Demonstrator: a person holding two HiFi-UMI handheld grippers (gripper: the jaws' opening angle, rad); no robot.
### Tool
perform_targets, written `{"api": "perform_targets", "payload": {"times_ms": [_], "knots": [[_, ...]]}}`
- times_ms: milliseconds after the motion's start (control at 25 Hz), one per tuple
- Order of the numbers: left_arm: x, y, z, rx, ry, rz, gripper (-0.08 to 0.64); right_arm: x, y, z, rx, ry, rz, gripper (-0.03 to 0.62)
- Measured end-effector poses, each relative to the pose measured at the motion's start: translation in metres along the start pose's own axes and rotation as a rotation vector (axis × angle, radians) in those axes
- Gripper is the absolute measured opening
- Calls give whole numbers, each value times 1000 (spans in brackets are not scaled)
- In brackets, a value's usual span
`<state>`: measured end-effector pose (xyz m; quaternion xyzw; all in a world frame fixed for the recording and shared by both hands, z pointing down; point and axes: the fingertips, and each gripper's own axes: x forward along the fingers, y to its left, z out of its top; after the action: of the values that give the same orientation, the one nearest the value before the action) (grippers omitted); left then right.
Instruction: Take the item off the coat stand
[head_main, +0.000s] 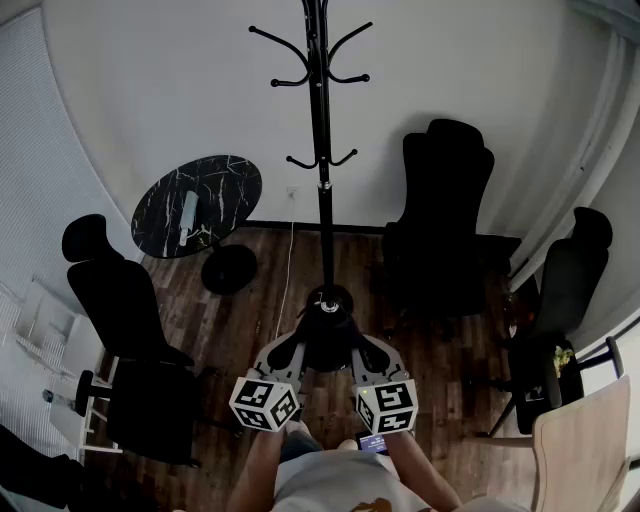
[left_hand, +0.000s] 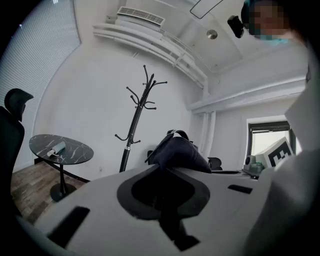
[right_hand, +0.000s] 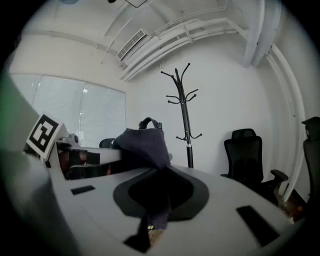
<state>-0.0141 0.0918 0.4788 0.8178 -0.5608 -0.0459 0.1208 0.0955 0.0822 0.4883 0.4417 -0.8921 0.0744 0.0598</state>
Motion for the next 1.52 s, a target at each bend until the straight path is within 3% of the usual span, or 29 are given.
{"api": "perform_targets", "payload": {"times_ms": [520, 720, 1000, 1280, 1520], "knots": [[5, -5, 0, 8, 14, -14, 26, -2, -5, 1, 28, -7, 8, 37], [0, -13, 2, 54, 10, -13, 26, -8, -7, 3, 31, -20, 13, 38], [-6, -7, -8, 3, 19, 5, 26, -5, -3, -4, 31, -6, 28, 38], [17, 24, -1, -11, 3, 10, 26, 34, -5, 0, 24, -10, 34, 38], [71, 66, 10, -35, 0, -3, 26, 95, -27, 9, 1, 2, 15, 38]]}}
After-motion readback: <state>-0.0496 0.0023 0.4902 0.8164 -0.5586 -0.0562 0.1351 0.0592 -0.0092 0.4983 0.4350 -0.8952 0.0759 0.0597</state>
